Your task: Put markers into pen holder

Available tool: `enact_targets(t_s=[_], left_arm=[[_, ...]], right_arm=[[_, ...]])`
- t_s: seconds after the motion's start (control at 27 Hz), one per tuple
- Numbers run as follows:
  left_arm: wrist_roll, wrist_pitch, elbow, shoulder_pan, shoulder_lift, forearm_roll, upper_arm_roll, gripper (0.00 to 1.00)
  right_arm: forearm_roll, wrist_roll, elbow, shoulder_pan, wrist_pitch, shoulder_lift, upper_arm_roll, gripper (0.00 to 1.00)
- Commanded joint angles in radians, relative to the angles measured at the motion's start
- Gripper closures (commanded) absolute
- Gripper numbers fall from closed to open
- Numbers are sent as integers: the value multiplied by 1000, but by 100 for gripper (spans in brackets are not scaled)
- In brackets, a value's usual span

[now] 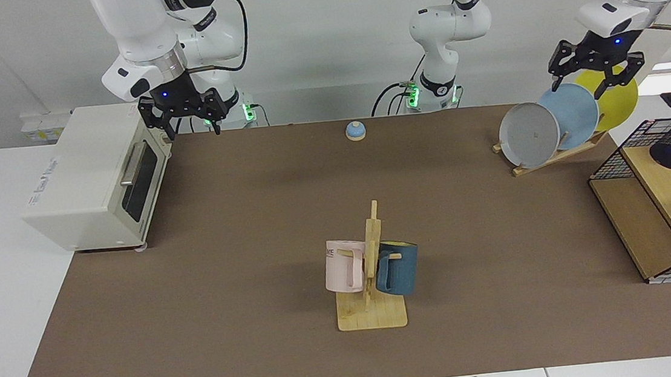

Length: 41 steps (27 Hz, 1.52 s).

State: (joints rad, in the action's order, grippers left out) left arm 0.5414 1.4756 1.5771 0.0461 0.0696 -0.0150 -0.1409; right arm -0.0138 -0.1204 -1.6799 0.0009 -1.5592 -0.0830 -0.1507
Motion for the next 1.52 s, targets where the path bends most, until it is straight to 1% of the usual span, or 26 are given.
enact_targets(t_s=[0.0,0.18,0.3,0.44,0.67,0.85,1.0,1.15,1.48], left_arm=[[-127,-24,5,14,24,26,38,0],[-264,-46,-9,11,9,81,75,0],[-276,-61,-38,8,6,70,113,0],[-287,-52,-45,6,-4,56,129,0],[-305,-60,-124,8,-56,67,129,0],[-308,-60,-143,6,-65,72,124,1],[-308,-61,-146,6,-70,67,122,1],[-307,-54,-138,6,-56,56,126,0],[-304,-57,-126,-15,-51,55,135,0]], right_arm=[[-18,18,-26,-16,-30,-17,-6,0],[-18,18,-26,-15,-30,-17,-6,0],[-18,18,-26,-16,-30,-17,-6,0],[-18,18,-26,-16,-30,-17,-6,0],[-18,18,-26,-16,-30,-17,-6,0],[-18,18,-26,-15,-30,-17,-6,0],[-18,18,-26,-15,-30,-17,-6,0],[-18,18,-26,-15,-30,-17,-6,0],[-18,18,-26,-16,-30,-17,-6,0]])
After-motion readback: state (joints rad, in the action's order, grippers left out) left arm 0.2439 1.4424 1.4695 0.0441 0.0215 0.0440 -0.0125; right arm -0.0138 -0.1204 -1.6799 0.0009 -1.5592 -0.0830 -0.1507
